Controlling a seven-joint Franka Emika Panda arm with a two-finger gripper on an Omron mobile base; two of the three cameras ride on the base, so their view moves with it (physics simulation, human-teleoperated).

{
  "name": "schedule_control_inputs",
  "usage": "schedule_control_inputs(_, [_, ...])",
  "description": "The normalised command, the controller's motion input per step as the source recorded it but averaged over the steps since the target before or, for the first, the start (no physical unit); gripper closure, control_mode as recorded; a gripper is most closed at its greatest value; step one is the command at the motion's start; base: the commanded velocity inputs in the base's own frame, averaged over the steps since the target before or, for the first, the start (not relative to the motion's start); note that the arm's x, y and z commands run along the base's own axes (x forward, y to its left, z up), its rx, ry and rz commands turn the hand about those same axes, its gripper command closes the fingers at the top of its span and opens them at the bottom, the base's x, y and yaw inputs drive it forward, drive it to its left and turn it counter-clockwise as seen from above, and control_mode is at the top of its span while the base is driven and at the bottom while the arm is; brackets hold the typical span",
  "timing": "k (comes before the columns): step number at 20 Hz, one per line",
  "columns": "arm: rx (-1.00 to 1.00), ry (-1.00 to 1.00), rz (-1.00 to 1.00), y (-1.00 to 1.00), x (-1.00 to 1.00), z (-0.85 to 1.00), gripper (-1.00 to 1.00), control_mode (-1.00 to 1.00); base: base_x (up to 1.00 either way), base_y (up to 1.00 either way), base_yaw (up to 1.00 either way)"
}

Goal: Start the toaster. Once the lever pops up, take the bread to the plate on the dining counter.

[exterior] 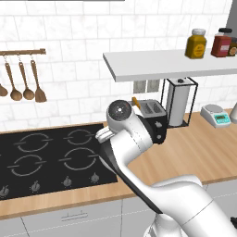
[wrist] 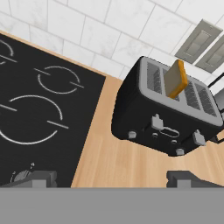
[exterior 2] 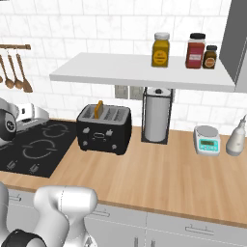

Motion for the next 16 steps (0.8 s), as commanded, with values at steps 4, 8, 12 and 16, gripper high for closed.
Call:
schedule_control_inputs(4, [0.0, 0.0, 0.0, 0.0, 0.0, 0.0, -1.0, -1.0, 0.0, 0.0, 0.0])
schedule_control_inputs(8, [0.0, 0.0, 0.0, 0.0, 0.0, 0.0, -1.0, -1.0, 0.0, 0.0, 0.0])
schedule_control_inputs(12, [0.0, 0.0, 0.0, -0.04, -0.02, 0.02, -1.0, -1.0, 0.0, 0.0, 0.0])
schedule_control_inputs(16, [0.06, -0.1, -0.02, -0.46, -0.15, 0.33, -1.0, -1.0, 0.0, 0.0, 0.0])
